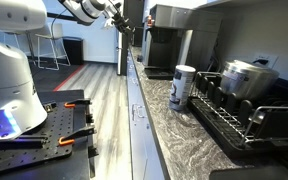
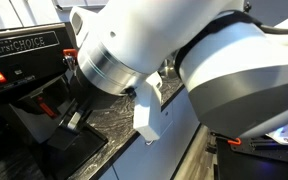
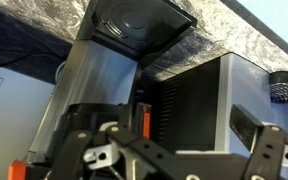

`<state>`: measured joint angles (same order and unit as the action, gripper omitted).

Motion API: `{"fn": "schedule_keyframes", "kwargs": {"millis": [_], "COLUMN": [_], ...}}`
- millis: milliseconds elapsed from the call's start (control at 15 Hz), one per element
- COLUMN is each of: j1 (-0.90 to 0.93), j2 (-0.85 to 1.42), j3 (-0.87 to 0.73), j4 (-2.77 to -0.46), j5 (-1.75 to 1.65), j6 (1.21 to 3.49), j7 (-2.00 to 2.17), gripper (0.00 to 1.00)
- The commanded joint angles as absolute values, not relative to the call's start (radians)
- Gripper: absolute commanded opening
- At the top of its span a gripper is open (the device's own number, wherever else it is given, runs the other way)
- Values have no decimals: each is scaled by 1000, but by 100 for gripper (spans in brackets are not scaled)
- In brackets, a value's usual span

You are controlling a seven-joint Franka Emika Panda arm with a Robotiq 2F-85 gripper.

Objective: Pick up the coffee cup and put it on the counter

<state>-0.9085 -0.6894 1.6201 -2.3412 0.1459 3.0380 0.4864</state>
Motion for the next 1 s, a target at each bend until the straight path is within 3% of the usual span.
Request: {"fn": "schedule_keyframes", "kwargs": {"millis": [0, 933], "j1": [-947, -1201], "j2": [-810, -922], "j3": [1638, 1778], "j4": [-2322, -2184], "j5": [198, 303], "j6": [3068, 3275], "j7": [533, 514], "gripper": [100, 100]}}
